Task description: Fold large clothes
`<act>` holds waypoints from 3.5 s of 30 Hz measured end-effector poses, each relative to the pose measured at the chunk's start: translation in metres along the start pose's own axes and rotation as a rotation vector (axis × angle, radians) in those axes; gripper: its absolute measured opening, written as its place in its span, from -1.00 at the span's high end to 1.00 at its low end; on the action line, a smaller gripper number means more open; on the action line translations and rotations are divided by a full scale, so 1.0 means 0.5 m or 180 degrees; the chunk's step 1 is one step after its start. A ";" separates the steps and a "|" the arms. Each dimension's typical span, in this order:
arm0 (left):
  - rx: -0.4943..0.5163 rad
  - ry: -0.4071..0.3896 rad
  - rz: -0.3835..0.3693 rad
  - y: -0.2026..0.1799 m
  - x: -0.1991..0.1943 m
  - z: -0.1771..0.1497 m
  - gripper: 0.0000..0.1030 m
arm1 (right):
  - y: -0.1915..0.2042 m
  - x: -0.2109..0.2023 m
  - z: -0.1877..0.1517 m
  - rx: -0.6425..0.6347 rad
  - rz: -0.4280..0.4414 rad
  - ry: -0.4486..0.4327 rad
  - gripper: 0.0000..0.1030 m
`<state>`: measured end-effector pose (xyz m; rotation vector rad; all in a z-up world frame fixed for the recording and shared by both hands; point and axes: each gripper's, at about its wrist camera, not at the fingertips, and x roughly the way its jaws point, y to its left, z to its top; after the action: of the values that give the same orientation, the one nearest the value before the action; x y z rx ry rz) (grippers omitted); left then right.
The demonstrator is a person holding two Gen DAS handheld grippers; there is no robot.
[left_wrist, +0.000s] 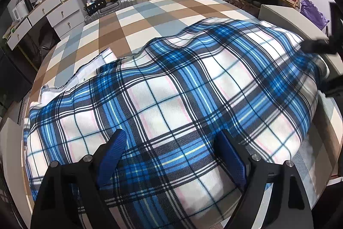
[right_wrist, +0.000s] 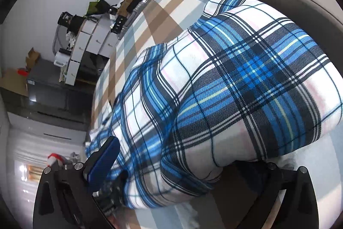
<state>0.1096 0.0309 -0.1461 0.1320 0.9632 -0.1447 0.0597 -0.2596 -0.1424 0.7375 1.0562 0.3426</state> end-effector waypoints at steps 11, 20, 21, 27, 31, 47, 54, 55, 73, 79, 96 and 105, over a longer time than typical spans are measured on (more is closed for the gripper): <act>-0.0048 0.0054 -0.0103 0.003 0.012 0.007 -0.65 | 0.001 -0.025 -0.023 -0.0468 0.0177 -0.0524 0.61; 0.0035 0.0022 -0.0114 -0.001 0.011 0.003 -0.66 | -0.011 -0.017 -0.011 -0.0165 0.0527 -0.0374 0.15; 0.0037 0.0023 -0.0112 -0.002 0.011 0.003 -0.66 | -0.016 -0.010 -0.004 -0.0079 0.0542 -0.0338 0.14; 0.0064 0.0001 -0.0129 0.001 0.009 0.000 -0.68 | -0.013 0.031 0.031 0.0016 0.0439 -0.0311 -0.52; 0.0067 -0.0023 -0.0157 0.003 0.010 0.000 -0.68 | 0.005 0.045 0.035 -0.0116 0.0386 -0.0455 -0.35; 0.0577 -0.0037 -0.0497 -0.076 0.001 -0.007 -0.68 | 0.074 -0.123 -0.081 -0.1155 -0.0191 -0.0952 0.75; 0.1287 -0.0227 -0.1039 -0.248 -0.022 -0.012 -0.68 | 0.143 -0.259 -0.153 -0.1926 -0.0733 -0.1252 0.75; 0.1353 -0.0267 -0.1145 -0.263 -0.025 -0.013 -0.68 | 0.155 -0.267 -0.159 -0.2016 -0.0785 -0.1257 0.75; -0.0384 -0.0156 -0.1605 0.265 -0.158 -0.135 -0.67 | 0.406 0.057 -0.384 -0.3223 -0.0398 -0.0400 0.95; -0.0683 0.0160 -0.1926 0.307 -0.111 -0.165 -0.67 | 0.442 0.093 -0.370 -0.2978 -0.0102 -0.0297 0.96; -0.0511 0.0326 -0.1983 0.279 -0.117 -0.196 -0.66 | 0.461 0.183 -0.438 -0.3178 0.0340 0.0823 0.91; -0.0476 0.0168 -0.1693 0.272 -0.269 -0.227 -0.67 | 0.402 0.196 -0.384 -0.2469 0.1058 0.1400 -0.21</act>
<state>-0.0329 0.1930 -0.0928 -0.2633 1.0414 -0.5585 -0.0459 0.0151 -0.1230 0.1233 1.0877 1.1646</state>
